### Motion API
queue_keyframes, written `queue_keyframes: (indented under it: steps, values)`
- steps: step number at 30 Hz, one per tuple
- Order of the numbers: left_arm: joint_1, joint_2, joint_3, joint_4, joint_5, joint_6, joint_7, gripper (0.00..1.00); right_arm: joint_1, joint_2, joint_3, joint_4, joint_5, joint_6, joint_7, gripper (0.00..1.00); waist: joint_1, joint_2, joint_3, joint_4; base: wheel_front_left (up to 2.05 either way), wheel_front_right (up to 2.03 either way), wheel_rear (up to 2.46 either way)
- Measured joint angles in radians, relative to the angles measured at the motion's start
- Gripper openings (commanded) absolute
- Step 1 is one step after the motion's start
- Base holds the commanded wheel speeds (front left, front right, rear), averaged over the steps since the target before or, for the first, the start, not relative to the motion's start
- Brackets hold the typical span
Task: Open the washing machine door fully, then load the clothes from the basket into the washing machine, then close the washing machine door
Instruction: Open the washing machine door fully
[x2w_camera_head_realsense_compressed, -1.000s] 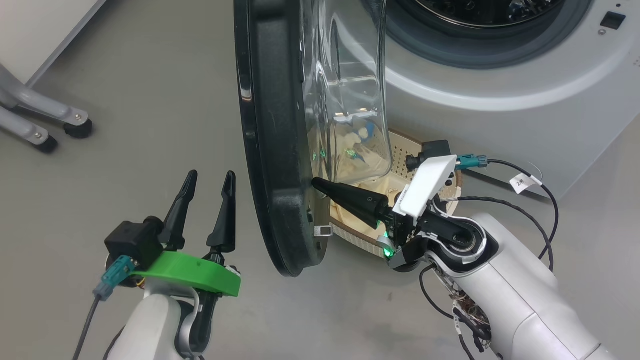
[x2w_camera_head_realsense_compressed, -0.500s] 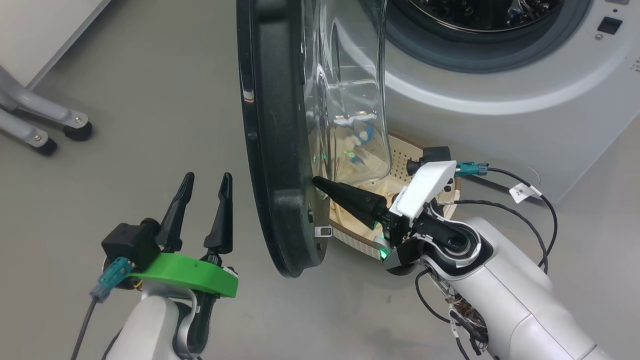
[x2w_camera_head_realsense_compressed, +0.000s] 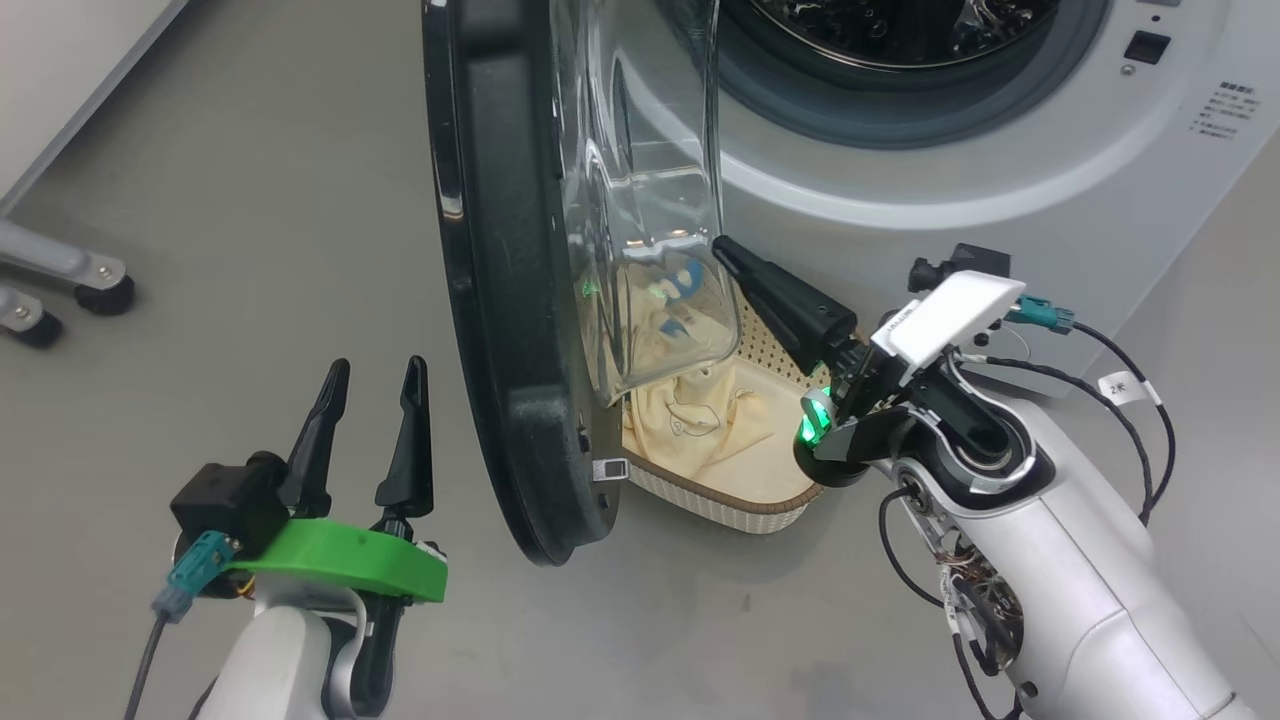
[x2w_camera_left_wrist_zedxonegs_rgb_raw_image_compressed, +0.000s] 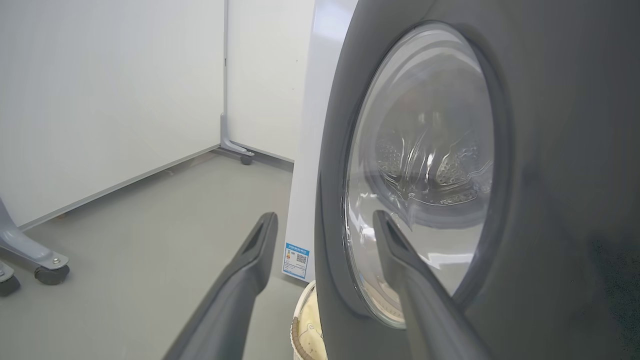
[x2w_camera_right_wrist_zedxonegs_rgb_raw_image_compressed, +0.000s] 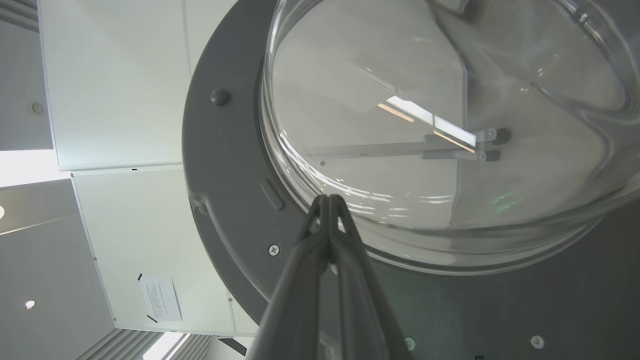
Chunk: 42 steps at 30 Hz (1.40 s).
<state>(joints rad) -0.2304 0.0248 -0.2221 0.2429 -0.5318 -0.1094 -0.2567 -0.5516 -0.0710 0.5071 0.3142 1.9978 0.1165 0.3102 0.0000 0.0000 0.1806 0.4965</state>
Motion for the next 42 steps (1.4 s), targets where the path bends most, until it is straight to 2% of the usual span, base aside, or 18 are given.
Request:
queue_keyframes:
  steps: [8, 9, 10, 11, 19, 22, 23, 28, 33, 34, 39, 42]
  values:
    - [0.007, 0.0, 0.032, 0.0, 0.016, 0.0, 0.0, 1.0, 0.109, -0.067, -0.114, -0.082, -0.056, 0.005, -0.083, 0.0, 0.0, 0.0, -0.017, -0.046, 0.0, 0.0, 0.0]
    - [0.008, 0.0, 0.034, 0.0, 0.019, 0.0, 0.0, 1.0, 0.122, -0.075, -0.124, -0.091, -0.066, 0.005, -0.099, 0.13, 0.0, 0.0, -0.02, -0.052, 0.0, 0.0, 0.0]
    - [0.01, 0.0, 0.038, 0.0, 0.025, 0.0, 0.0, 1.0, 0.135, -0.085, -0.126, -0.104, -0.093, 0.005, -0.11, 0.49, 0.0, 0.0, -0.022, -0.058, 0.0, 0.0, 0.0]
    - [0.012, 0.0, 0.043, 0.0, 0.028, 0.0, 0.0, 1.0, 0.147, -0.093, -0.132, -0.115, -0.115, 0.005, -0.12, 1.0, 0.0, 0.0, -0.024, -0.064, 0.0, 0.0, 0.0]
    - [0.028, 0.0, 0.063, 0.002, 0.033, 0.0, 0.0, 1.0, 0.246, -0.158, -0.147, -0.177, -0.34, 0.005, -0.264, 1.0, 0.0, 0.0, -0.038, -0.101, 0.0, 0.0, 0.0]
    - [0.031, 0.0, 0.065, 0.002, 0.035, 0.0, 0.0, 1.0, 0.281, -0.205, -0.136, -0.183, -0.482, 0.005, -0.341, 1.0, 0.0, 0.0, -0.043, -0.105, 0.0, 0.0, 0.0]
    - [0.031, 0.0, 0.065, 0.002, 0.035, 0.0, 0.0, 1.0, 0.281, -0.205, -0.136, -0.183, -0.482, 0.005, -0.341, 1.0, 0.0, 0.0, -0.043, -0.105, 0.0, 0.0, 0.0]
    - [0.038, 0.0, 0.072, 0.004, 0.038, 0.0, 0.0, 1.0, 0.312, -0.304, -0.082, -0.167, -0.759, 0.005, -0.474, 1.0, 0.0, 0.0, -0.05, -0.105, 0.0, 0.0, 0.0]
    - [0.047, 0.0, 0.081, 0.008, 0.04, 0.0, 0.0, 1.0, 0.341, -0.335, -0.058, -0.128, -0.954, 0.004, -0.597, 1.0, 0.0, 0.0, -0.058, -0.104, 0.0, 0.0, 0.0]
    - [0.048, 0.0, 0.086, 0.009, 0.043, 0.0, 0.0, 1.0, 0.346, -0.339, -0.055, -0.122, -1.019, -0.016, -0.597, 1.0, 0.0, 0.0, -0.064, -0.104, 0.0, 0.0, 0.0]
    - [0.056, 0.0, 0.095, 0.011, 0.053, 0.0, 0.0, 1.0, 0.362, -0.341, -0.074, -0.123, -1.179, -0.091, -0.579, 1.0, 0.0, 0.0, -0.077, -0.106, 0.0, 0.0, 0.0]
    - [0.071, 0.001, 0.102, 0.011, 0.058, -0.001, 0.0, 1.0, 0.378, -0.335, -0.152, -0.165, -1.289, -0.149, -0.571, 1.0, 0.0, 0.0, -0.082, -0.109, 0.0, 0.0, 0.0]
